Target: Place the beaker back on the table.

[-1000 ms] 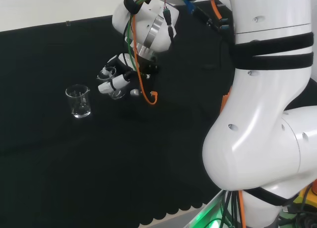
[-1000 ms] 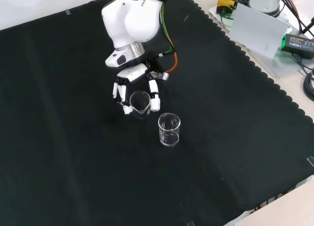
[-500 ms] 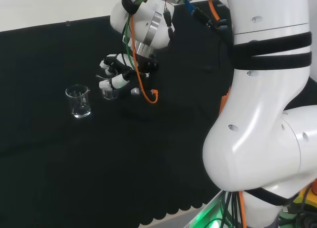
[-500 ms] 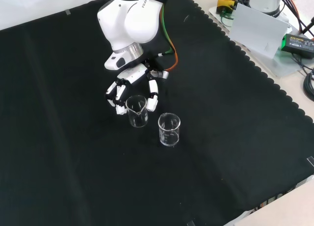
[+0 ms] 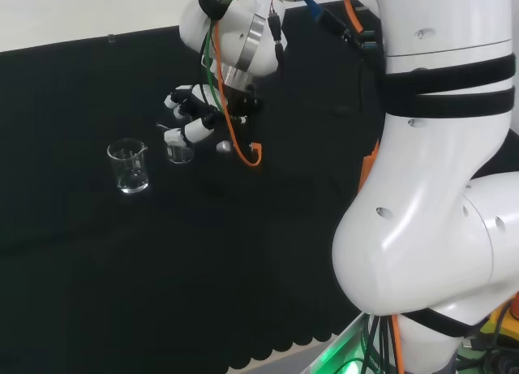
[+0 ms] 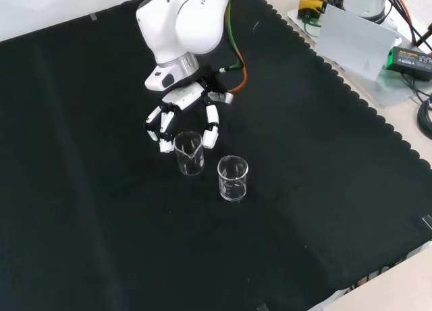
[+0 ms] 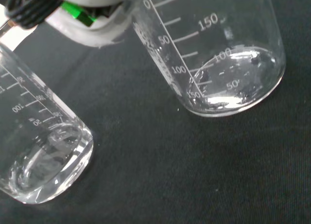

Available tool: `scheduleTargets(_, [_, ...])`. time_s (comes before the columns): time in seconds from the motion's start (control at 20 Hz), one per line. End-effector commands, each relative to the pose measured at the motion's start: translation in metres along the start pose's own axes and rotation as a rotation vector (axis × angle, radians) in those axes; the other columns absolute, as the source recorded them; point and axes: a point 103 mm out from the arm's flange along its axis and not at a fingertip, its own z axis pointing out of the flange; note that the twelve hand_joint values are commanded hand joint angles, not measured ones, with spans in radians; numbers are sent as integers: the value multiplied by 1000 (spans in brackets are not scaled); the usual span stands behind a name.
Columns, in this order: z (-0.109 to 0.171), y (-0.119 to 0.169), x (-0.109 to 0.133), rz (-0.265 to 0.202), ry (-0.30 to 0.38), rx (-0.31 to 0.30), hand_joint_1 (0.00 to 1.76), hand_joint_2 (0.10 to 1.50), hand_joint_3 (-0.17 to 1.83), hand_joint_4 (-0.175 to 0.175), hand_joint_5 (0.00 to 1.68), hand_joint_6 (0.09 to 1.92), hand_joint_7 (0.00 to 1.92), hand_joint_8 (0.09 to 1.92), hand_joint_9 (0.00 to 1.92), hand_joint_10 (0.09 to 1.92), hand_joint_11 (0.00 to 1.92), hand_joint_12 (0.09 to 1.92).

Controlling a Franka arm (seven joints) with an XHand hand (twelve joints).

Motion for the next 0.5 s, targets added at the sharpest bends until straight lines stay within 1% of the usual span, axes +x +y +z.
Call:
scheduleTargets(0.05, [-19, -10, 1, 10, -29, -23, 843, 583, 487, -76, 420, 551, 879, 87, 892, 87, 127, 1342])
scheduleTargets(0.5, [-49, -32, 9, 21, -47, -65, 839, 588, 476, -77, 436, 507, 874, 87, 887, 87, 122, 1345])
